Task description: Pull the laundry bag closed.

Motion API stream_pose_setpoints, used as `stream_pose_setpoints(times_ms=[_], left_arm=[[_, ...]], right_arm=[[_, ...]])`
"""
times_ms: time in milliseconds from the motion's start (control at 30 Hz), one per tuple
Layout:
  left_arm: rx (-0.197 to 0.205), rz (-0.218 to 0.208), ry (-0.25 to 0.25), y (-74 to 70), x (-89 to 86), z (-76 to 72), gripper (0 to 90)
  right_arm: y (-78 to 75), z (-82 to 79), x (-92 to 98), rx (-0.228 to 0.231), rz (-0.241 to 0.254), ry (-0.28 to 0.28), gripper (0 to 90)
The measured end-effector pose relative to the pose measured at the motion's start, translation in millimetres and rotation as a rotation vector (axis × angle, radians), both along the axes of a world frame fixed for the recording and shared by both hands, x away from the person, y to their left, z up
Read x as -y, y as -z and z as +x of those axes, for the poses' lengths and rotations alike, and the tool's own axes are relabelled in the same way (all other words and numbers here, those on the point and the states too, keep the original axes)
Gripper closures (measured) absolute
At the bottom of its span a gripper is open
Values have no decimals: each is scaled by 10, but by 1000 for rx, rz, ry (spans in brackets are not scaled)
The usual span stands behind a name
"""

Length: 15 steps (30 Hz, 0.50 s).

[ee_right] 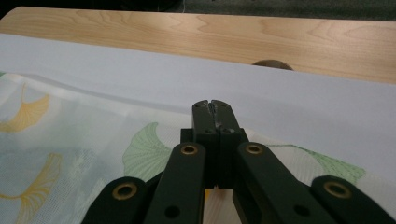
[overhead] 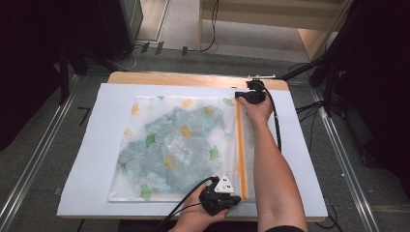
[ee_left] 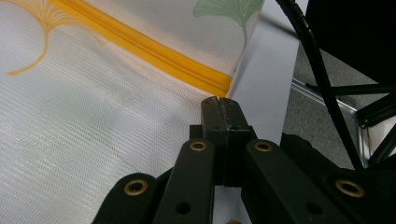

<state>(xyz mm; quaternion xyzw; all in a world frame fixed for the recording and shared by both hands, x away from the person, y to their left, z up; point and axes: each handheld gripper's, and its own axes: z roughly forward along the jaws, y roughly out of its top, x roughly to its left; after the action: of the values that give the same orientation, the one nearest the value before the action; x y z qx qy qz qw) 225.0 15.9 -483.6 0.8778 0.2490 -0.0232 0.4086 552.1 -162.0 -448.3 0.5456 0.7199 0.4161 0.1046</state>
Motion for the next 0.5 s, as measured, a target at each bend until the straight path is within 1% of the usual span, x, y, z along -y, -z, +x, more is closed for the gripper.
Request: stream_pose_setpoints(times_ms=[33, 100, 133, 167, 200, 233, 267, 300, 333, 367, 400, 433, 467, 500], left_arm=[[0, -2, -1, 0, 2, -1, 900], [-1, -1, 1, 0, 0, 4, 900], [-5, 0, 1, -2, -2, 6, 900], [-3, -1, 2, -2, -3, 6, 900], [18, -6, 3, 1, 2, -9, 900], [47, 2, 6, -2, 7, -34, 900], [64, 6, 11, -5, 9, -48, 900], [58, 6, 9, -10, 3, -43, 900], [47, -15, 1, -8, -5, -32, 900], [47, -15, 1, -8, -5, -32, 900], [32, -30, -6, -21, -32, -10, 900], [22, -53, -15, -20, -44, -1, 900], [22, -53, -15, -20, -44, -1, 900], [26, -47, -10, -20, -42, -5, 900]], right_arm=[[-9, 4, -2, -4, 0, 0, 900], [-26, -16, -11, -10, 12, 22, 900], [-25, -27, -17, 1, 3, 29, 900], [-31, -48, -23, -4, 12, 40, 900], [-30, -72, -20, 1, 32, 47, 853], [-28, -98, -9, 18, 56, 51, 763], [-32, -122, 7, 19, 67, 56, 734], [-35, -147, 22, 10, 65, 51, 718], [-39, -178, 36, 10, 59, 37, 690], [-39, -178, 36, 10, 59, 37, 690], [-40, -211, 51, 11, 49, 26, 654], [-54, -300, 93, 8, 34, 25, 585], [-54, -300, 93, 8, 34, 25, 585], [-63, -377, 147, 24, 39, 19, 541]])
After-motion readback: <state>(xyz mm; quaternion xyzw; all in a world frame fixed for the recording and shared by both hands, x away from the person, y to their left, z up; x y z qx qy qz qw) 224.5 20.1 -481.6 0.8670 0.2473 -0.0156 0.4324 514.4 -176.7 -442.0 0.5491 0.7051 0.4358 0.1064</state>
